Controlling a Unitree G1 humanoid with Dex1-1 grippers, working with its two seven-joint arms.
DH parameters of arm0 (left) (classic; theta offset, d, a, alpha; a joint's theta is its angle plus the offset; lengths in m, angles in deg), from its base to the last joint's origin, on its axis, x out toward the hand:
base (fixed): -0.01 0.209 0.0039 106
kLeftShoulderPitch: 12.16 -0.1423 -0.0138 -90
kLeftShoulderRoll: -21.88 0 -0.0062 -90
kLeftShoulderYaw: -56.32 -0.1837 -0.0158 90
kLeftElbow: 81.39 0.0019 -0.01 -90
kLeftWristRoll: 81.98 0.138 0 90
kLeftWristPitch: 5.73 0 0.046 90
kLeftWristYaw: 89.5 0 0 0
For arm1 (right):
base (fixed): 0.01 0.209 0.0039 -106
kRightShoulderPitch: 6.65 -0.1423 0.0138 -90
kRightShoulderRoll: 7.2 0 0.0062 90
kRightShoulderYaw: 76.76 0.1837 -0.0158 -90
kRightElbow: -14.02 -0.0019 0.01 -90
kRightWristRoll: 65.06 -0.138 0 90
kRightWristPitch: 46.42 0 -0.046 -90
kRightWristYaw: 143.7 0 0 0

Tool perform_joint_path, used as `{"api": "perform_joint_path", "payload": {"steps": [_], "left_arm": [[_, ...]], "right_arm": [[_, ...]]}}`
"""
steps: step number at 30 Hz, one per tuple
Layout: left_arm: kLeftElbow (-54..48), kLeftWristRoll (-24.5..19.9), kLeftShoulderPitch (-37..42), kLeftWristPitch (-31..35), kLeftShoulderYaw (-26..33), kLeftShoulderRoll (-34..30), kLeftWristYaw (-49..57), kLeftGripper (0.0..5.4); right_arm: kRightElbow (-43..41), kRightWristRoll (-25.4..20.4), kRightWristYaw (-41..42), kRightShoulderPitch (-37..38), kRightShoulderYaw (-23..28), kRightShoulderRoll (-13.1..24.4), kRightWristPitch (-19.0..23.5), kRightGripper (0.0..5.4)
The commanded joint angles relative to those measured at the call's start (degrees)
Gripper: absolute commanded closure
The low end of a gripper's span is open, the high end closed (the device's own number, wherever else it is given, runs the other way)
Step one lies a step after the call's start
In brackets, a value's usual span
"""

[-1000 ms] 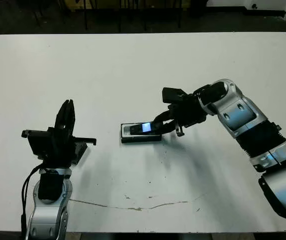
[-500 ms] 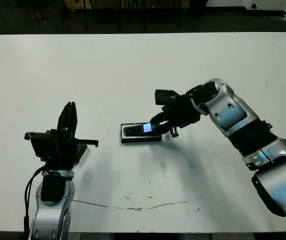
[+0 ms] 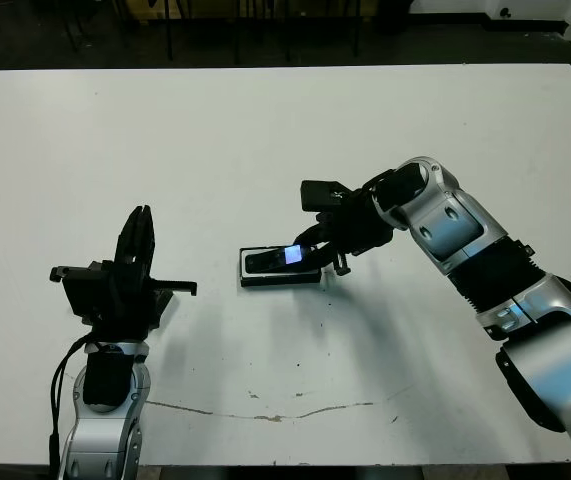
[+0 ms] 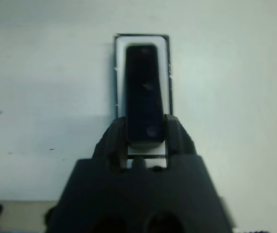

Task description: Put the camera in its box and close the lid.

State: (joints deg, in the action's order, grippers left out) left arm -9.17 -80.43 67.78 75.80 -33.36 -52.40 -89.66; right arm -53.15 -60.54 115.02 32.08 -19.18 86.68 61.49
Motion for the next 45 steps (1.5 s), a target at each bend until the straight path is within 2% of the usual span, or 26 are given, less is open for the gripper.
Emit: {"api": "perform_joint_path", "payload": {"steps": [1, 5, 8, 14, 17, 21, 23, 26, 28, 33, 36, 39, 41, 45], "left_arm": [[1.0, 0.1, -1.0, 0.7, 0.3, -0.2, 0.2, 5.4], [1.0, 0.4, -0.7, 0.6, 0.2, -0.2, 0.3, 5.4], [1.1, 0.1, -0.5, 0.6, 0.2, -0.2, 0.2, 5.4], [1.0, 0.3, -0.2, 1.1, 0.3, -0.4, 0.2, 5.4], [1.0, 0.8, -0.1, 1.1, 0.1, -0.5, 0.4, 5.4], [0.6, 0.4, 0.0, 1.8, 0.1, -0.2, 0.3, 5.4], [0.3, 0.3, 0.0, 2.2, 0.1, -0.2, 0.3, 5.4], [-0.1, 0.3, 0.1, 2.2, 0.5, -0.6, 0.2, 5.4], [-0.5, 0.1, -0.1, 2.0, 0.9, -1.1, -0.3, 5.4], [-7.2, -2.8, -3.6, 4.2, 3.1, -4.4, -4.1, 5.4], [-15.9, -6.2, -7.5, 9.1, 6.8, -8.6, -7.9, 5.4], [-23.6, -11.7, -10.9, 15.3, 12.5, -12.6, -10.9, 5.4], [-29.5, -15.8, -13.5, 22.2, 18.3, -16.5, -12.6, 5.4], [-34.6, -30.8, -17.4, 37.0, 34.9, -28.9, -19.7, 5.4]], "right_arm": [[2.4, -1.8, 1.4, -0.3, 2.7, 1.4, -3.7, 3.64], [3.5, -2.5, 2.5, -1.5, 6.0, 4.1, -11.1, 2.92], [1.7, -3.1, 3.0, -1.9, 8.3, 6.5, -11.4, 2.41], [-4.8, -5.0, 1.9, -1.5, 12.8, 10.1, -5.9, 1.37], [-7.2, -7.4, 0.3, -0.6, 16.3, 10.9, -3.1, 0.82], [-16.9, -11.3, -13.2, 7.4, 24.7, 8.4, 4.0, 0.11], [-23.8, -11.5, -22.3, 13.1, 28.0, 6.1, 5.9, 0.02], [-32.4, -11.4, -33.4, 21.4, 31.1, 2.4, 6.5, 0.3], [-35.4, -11.6, -37.5, 26.0, 31.8, 1.0, 4.8, 0.65], [-39.9, -7.2, -41.4, 36.0, 30.7, 4.0, -3.9, 1.58], [-42.0, -7.6, -42.4, 40.4, 32.2, 5.1, -5.2, 2.13], [-44.2, -9.0, -42.7, 43.5, 34.1, 6.4, -4.5, 2.66], [-44.7, -9.8, -42.5, 45.0, 35.3, 7.0, -4.8, 3.03], [-46.9, -10.3, -43.5, 46.8, 36.1, 7.8, -2.3, 3.77]]}}
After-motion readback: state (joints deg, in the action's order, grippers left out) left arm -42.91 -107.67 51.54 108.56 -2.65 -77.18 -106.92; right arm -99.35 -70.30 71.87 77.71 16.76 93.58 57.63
